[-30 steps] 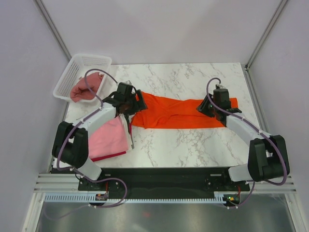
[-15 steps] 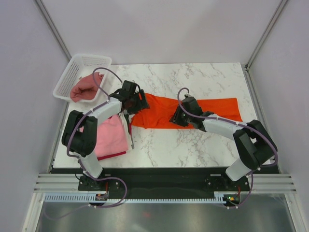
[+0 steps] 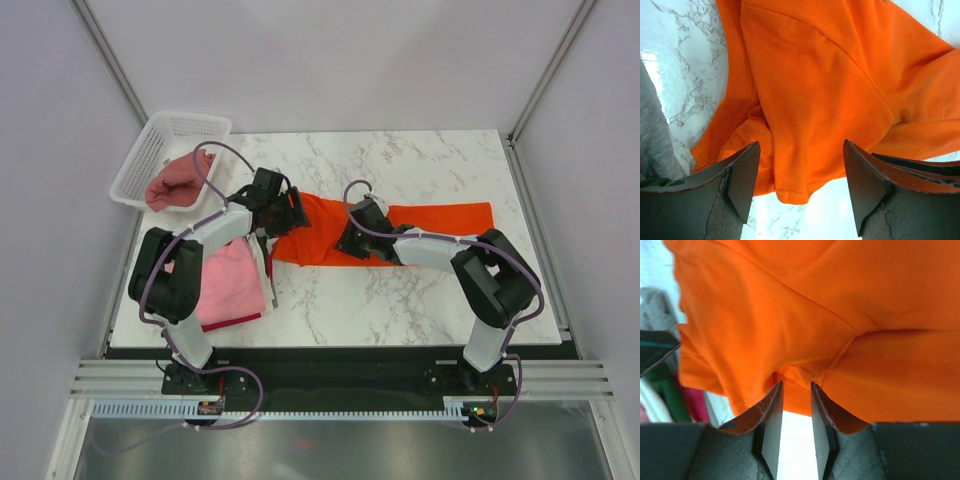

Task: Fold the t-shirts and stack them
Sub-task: Fold the tshirt

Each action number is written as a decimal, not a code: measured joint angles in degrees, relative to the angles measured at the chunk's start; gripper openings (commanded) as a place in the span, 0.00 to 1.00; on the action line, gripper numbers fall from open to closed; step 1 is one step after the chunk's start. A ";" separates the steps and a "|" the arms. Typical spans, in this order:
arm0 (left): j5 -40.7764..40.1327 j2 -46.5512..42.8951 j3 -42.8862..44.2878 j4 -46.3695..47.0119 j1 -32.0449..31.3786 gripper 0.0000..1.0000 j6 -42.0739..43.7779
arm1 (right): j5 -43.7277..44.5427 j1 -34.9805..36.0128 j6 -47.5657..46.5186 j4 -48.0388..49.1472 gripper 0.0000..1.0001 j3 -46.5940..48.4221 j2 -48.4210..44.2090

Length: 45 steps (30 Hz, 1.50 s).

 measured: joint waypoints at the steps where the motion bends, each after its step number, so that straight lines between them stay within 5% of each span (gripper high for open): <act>1: 0.26 0.00 -0.17 0.11 0.00 0.74 0.02 | 0.57 0.17 0.24 -0.39 0.39 0.02 0.35; 15: 1.20 0.00 -1.53 0.98 -0.17 0.73 0.02 | 3.63 1.14 1.25 -2.56 0.36 1.40 3.08; 23: 1.20 0.00 -1.53 1.09 -0.17 0.70 0.13 | 4.42 1.75 1.57 -2.64 0.01 2.08 3.98; 45: 0.94 0.00 -1.53 1.05 -0.28 0.70 0.90 | 5.95 1.75 1.07 -8.31 0.06 0.94 -1.38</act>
